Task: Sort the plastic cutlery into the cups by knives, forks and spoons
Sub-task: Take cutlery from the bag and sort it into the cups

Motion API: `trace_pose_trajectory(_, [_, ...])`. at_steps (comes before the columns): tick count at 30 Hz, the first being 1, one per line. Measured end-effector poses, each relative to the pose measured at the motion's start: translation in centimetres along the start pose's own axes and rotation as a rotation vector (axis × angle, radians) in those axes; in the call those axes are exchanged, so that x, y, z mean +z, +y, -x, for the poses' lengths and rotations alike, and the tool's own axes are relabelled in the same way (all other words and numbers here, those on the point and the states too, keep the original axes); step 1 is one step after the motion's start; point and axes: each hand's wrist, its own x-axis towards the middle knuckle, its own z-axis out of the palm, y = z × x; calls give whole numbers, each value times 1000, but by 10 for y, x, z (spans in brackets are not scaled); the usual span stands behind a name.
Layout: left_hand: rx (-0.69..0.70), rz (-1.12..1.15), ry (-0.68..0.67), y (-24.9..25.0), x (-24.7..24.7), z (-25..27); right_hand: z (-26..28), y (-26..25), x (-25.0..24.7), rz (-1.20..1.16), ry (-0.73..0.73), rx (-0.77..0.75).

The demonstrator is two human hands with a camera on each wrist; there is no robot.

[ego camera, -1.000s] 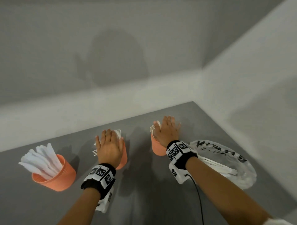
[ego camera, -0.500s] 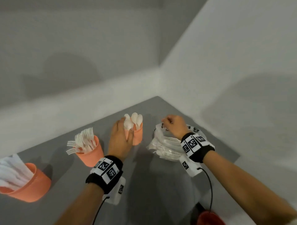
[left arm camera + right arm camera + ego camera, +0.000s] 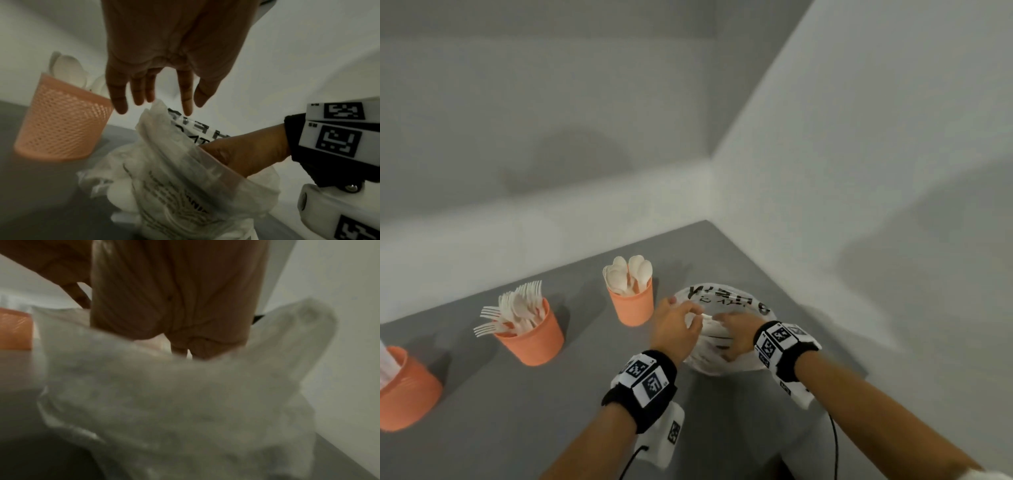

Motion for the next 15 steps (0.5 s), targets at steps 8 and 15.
trace_pose_trajectory(8, [-282,120,-20,-5,20,-4,-20,7,3,45,87,-80])
trace_pose_trajectory(15, [-249,142,-21,-10,5,-14,-33,11,1,60,90,-137])
